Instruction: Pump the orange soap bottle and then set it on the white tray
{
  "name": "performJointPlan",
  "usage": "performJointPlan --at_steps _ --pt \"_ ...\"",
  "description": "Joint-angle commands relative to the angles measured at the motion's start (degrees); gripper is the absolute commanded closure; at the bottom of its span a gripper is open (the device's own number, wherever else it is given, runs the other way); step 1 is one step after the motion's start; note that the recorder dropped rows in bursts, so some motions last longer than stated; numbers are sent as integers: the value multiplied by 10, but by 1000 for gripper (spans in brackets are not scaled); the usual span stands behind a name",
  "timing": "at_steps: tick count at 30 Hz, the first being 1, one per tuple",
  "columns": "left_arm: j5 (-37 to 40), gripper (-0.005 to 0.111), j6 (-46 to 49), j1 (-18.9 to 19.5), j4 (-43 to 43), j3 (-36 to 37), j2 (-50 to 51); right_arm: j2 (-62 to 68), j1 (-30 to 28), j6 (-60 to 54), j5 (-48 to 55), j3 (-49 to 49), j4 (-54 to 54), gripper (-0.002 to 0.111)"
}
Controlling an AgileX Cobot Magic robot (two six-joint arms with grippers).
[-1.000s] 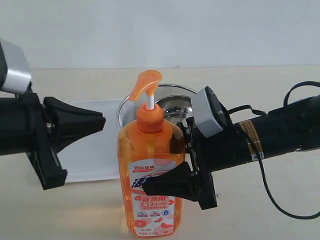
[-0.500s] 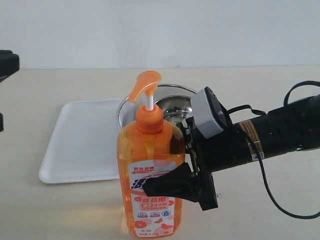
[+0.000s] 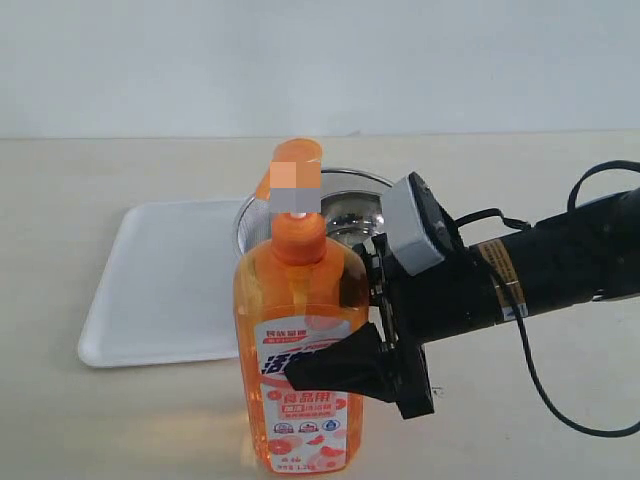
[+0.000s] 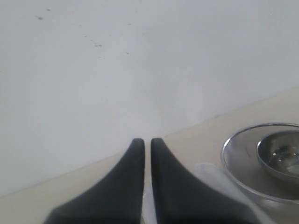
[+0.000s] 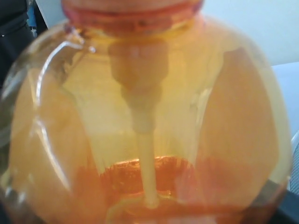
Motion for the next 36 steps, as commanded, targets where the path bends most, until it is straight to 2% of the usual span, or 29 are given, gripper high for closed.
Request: performJointPlan --at_steps 1,6,23,36 --pt "-25 102 -14 -2 -6 12 -39 1 2 8 35 3 -12 108" --pt "-92 102 -38 -2 -6 31 -46 1 2 8 53 3 -12 108" --pt "-95 102 -47 -2 -6 42 -46 -4 2 8 45 3 0 108" --pt "-95 102 -75 -2 -6 42 -46 -58 2 14 19 3 1 108"
